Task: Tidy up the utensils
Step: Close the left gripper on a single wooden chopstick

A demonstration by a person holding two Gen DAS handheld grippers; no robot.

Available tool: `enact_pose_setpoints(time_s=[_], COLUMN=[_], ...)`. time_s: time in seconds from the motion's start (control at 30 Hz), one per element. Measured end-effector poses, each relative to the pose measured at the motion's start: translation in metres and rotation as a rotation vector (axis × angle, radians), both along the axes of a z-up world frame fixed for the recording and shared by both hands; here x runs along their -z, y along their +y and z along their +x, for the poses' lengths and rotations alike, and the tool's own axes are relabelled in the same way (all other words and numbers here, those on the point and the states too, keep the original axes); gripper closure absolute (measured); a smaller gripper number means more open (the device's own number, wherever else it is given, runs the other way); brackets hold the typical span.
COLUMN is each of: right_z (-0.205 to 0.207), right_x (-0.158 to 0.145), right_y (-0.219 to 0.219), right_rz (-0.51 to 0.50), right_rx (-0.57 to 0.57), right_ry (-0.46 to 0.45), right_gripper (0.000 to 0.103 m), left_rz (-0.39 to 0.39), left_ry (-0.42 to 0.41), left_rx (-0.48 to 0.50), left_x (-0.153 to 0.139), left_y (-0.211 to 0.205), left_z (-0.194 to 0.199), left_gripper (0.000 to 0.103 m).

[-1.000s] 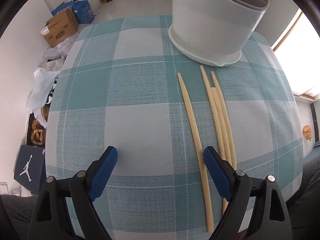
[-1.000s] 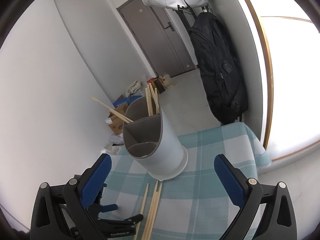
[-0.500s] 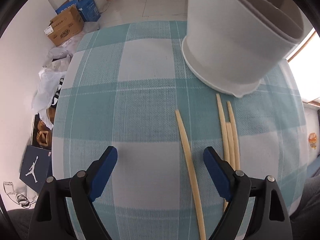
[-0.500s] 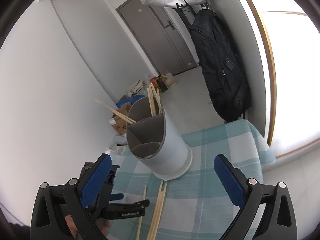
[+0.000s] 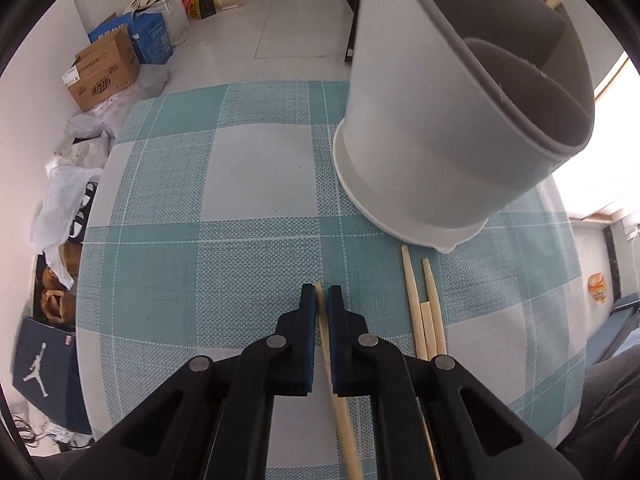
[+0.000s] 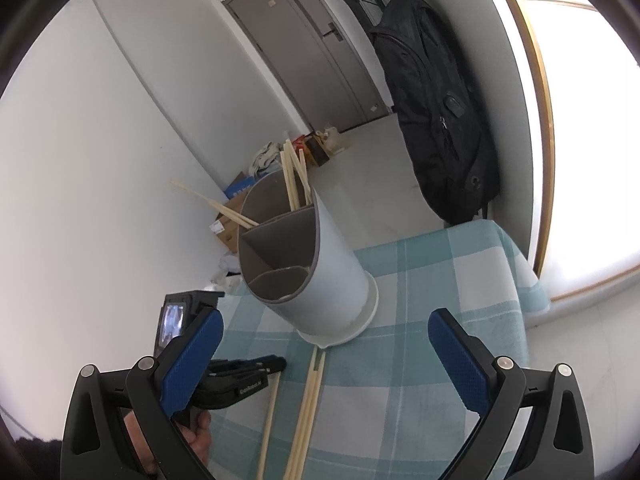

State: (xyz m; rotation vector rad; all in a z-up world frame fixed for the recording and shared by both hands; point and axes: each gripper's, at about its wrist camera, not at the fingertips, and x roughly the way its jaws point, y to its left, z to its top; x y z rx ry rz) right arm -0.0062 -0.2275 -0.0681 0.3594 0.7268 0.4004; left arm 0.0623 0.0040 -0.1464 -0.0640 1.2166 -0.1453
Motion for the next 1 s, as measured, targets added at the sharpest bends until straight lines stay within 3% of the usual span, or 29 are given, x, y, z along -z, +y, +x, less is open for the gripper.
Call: enact_pose_setpoints(time_s=[0.3, 0.37, 0.43, 0.63, 0.8, 0.9, 1.0], right_z=[0.008, 0.010, 0.015, 0.027, 0.040, 0.054, 0.061], right_x=[0.028, 0.035, 0.046, 0.076, 0.085, 0.097, 0.103], right_y=[0.029, 0.037, 0.044, 0.061, 0.083, 0.094, 0.100], right_rz=[-0.091, -0.114, -0.125, -0.156, -0.246, -0.288, -0.326], right_rx=[-0.068, -0.080, -0.102, -0.135, -0.142, -0.117, -0.070], right_ry=[0.113, 0.137, 0.196, 0.342, 0.352, 0.390, 0.392], right_gripper=[0.000, 0.004, 0.021, 0.054, 0.055, 0.071, 0.079], left_rz=[-0.106, -0.131, -0.150, -0.228, -0.289, -0.275, -0.269], left_ry=[-0.143, -0.181, -0.216, -0.231, -0.152, -0.114, -0.098], left_rx=[-0.082, -0.081, -0.087, -0.116, -0.155, -0.156, -0.164], left_x=[-0.032, -0.042, -0.049, -0.050, -0.042, -0.040, -0.038], left_y=[0.026, 0.031, 0.034, 0.050, 0.064, 0.067, 0.070], left_z=[-0.005, -0.009, -0.015, -0.011, -0.009, -0.011, -0.013], left_gripper=[0.102, 0.102, 0.102, 0.102, 0.102, 0.102, 0.100])
